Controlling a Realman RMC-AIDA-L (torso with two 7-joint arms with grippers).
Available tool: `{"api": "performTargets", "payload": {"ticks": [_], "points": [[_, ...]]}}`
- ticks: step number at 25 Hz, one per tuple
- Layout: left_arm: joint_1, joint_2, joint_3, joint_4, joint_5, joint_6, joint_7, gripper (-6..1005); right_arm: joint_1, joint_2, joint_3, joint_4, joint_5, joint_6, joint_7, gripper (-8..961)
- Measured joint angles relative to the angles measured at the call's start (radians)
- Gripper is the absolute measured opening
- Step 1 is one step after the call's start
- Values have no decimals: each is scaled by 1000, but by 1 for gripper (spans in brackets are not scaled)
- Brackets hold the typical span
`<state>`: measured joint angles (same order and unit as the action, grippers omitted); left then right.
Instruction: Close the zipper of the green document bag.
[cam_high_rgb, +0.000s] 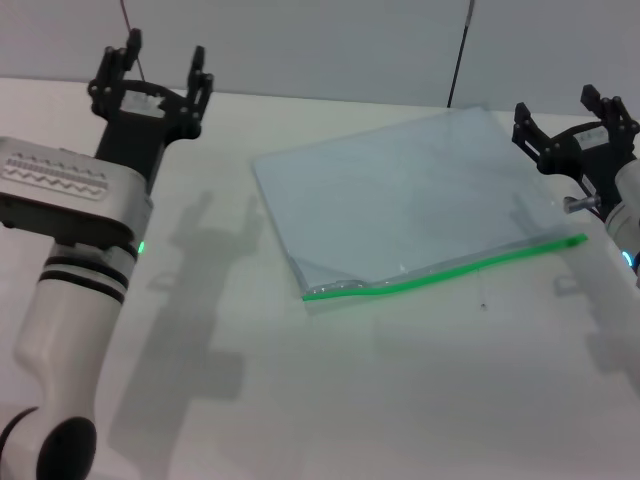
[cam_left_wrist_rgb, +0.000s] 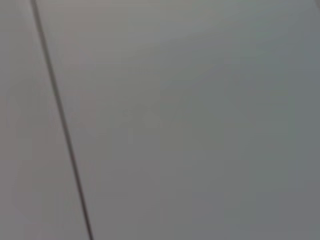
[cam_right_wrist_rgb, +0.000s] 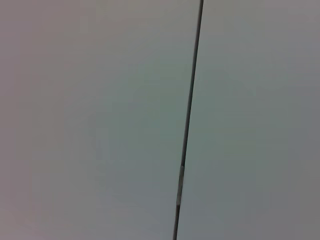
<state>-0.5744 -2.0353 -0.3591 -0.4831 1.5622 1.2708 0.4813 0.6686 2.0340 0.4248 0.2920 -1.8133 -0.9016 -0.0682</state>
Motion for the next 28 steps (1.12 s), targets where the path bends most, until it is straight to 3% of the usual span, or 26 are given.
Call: {"api": "performTargets", "payload": {"ticks": [6, 18, 21, 22, 26, 28], "points": [[-16, 2, 1, 42, -68, -63, -82, 663, 3, 1, -6, -1, 0, 0, 3, 859], [-11, 3, 14, 42, -7, -61, -101, 628, 7, 2, -35, 1, 0, 0, 4, 773], [-11, 2, 14, 41, -6, -61, -101, 393, 8, 2, -36, 1, 0, 0, 4, 748], [-11, 2, 14, 40, -6, -60, -101, 369, 8, 2, -36, 1, 0, 0, 4, 740], [-10, 2, 14, 39, -4, -60, -101, 274, 8, 2, -37, 1, 0, 0, 4, 555], [-10, 1, 14, 39, -3, -61, -102, 274, 8, 2, -37, 1, 0, 0, 4, 482]]}}
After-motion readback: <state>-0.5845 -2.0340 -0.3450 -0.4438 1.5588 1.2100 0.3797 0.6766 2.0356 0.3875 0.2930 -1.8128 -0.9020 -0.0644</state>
